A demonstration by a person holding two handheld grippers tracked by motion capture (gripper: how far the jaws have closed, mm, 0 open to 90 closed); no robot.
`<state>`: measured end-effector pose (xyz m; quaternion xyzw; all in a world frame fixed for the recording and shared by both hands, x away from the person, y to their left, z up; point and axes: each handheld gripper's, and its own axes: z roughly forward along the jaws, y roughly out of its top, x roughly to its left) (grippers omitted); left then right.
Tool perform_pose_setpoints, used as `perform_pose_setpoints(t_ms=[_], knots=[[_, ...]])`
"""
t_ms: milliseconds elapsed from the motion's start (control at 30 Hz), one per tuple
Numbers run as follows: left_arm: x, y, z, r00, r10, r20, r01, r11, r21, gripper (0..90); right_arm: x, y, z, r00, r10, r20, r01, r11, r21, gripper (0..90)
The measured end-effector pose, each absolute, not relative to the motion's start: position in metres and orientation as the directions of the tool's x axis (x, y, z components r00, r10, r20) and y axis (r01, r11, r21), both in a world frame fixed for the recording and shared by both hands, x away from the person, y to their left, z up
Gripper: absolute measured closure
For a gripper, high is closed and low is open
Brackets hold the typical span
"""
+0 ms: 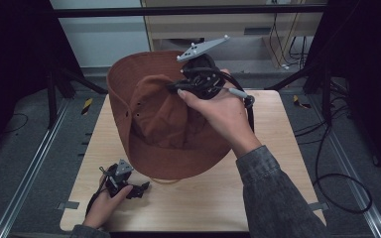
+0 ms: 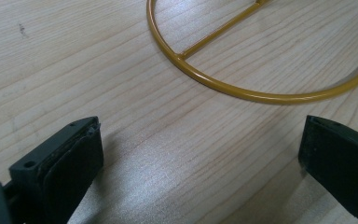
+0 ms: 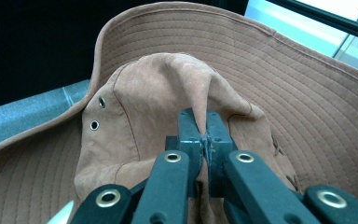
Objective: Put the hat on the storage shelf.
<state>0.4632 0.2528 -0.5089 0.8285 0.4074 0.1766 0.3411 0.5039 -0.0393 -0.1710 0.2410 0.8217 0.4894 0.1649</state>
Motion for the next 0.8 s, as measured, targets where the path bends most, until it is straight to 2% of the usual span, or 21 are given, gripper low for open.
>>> perform_pose_setpoints(t_ms=[433,800], knots=[[0.463,0.252,-0.509,0.605,0.796,0.017,0.556,-0.437,0.707,0.0,0.504,-0.02,-0.167,-0.846,0.532,-0.035,0.224,0.414,0.882,88.6],[0.463,0.252,-0.509,0.606,0.795,0.016,0.556,-0.438,0.707,0.0,0.51,-0.008,-0.176,-0.853,0.521,-0.028,0.236,0.434,0.87,88.6]])
